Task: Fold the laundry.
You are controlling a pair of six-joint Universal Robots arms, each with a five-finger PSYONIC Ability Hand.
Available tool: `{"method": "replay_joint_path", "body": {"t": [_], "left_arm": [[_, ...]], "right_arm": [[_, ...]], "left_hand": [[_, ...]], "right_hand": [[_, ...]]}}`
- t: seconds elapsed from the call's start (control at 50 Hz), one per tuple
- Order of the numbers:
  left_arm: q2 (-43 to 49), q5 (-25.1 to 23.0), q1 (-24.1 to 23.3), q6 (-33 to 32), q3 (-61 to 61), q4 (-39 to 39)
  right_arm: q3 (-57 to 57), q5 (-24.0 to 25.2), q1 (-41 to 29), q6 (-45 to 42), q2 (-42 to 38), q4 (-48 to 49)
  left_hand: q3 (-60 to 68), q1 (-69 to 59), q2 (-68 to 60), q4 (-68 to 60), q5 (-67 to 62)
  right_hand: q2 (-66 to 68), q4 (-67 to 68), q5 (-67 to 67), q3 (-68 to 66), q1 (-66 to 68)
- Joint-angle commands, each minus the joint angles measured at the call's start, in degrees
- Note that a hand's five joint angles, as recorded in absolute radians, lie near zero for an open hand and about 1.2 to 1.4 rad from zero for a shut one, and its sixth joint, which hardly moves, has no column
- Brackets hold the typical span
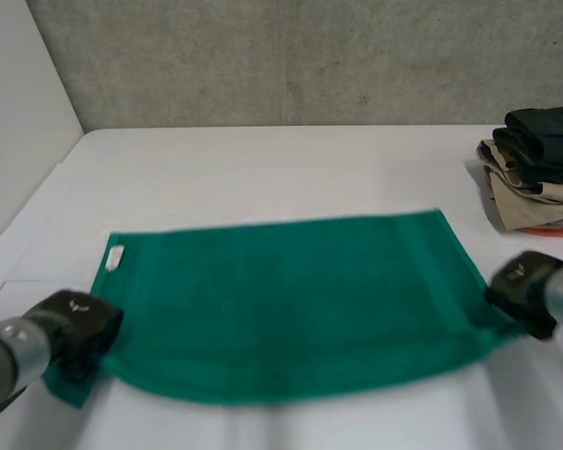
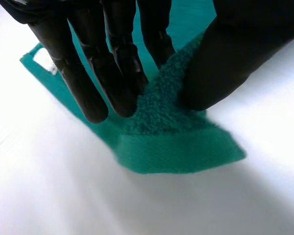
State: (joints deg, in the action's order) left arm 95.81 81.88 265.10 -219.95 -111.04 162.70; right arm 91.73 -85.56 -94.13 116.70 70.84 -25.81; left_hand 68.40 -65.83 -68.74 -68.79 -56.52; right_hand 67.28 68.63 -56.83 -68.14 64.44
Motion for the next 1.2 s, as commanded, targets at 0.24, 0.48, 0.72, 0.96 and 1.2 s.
{"method": "replay_joint_path", "body": {"t": [0.24, 0.48, 0.72, 0.96, 1.2], "left_arm": [[15.45, 2.57, -6.00, 10.77, 17.51, 18.08], [29.78, 14.26, -11.71, 11.21, 33.16, 17.65], [31.28, 16.38, -11.98, 11.12, 36.77, 17.21], [26.11, 18.23, -12.95, 11.74, 35.11, 17.21], [11.87, 11.13, -13.30, 11.13, 21.59, 19.66]], "right_arm": [[-19.81, 0.66, -6.15, 15.49, -17.99, 18.42], [-38.19, -1.36, -9.05, 15.58, -32.95, 19.30], [-50.68, -7.25, -9.49, 15.66, -42.27, 18.95], [-49.02, -11.38, -10.28, 21.72, -34.99, 18.60], [-29.96, -4.54, -9.58, 27.00, -17.24, 13.86]], "left_hand": [[11.60, -14.17, -11.26, -11.21, -13.48], [11.60, -14.17, -11.26, -11.21, -13.48], [10.79, -13.36, -10.45, -10.40, -12.67], [-58.40, 55.83, 58.74, 58.79, 56.52], [-58.40, 55.83, 58.74, 58.79, 56.52]], "right_hand": [[12.72, 11.37, -13.17, -11.86, 15.56], [12.72, 11.37, -13.17, -11.86, 15.56], [-28.24, -29.58, 27.79, 29.10, -25.39], [-57.28, -58.63, 56.83, 58.14, -54.44], [-57.28, -58.63, 56.83, 58.14, -54.44]]}}
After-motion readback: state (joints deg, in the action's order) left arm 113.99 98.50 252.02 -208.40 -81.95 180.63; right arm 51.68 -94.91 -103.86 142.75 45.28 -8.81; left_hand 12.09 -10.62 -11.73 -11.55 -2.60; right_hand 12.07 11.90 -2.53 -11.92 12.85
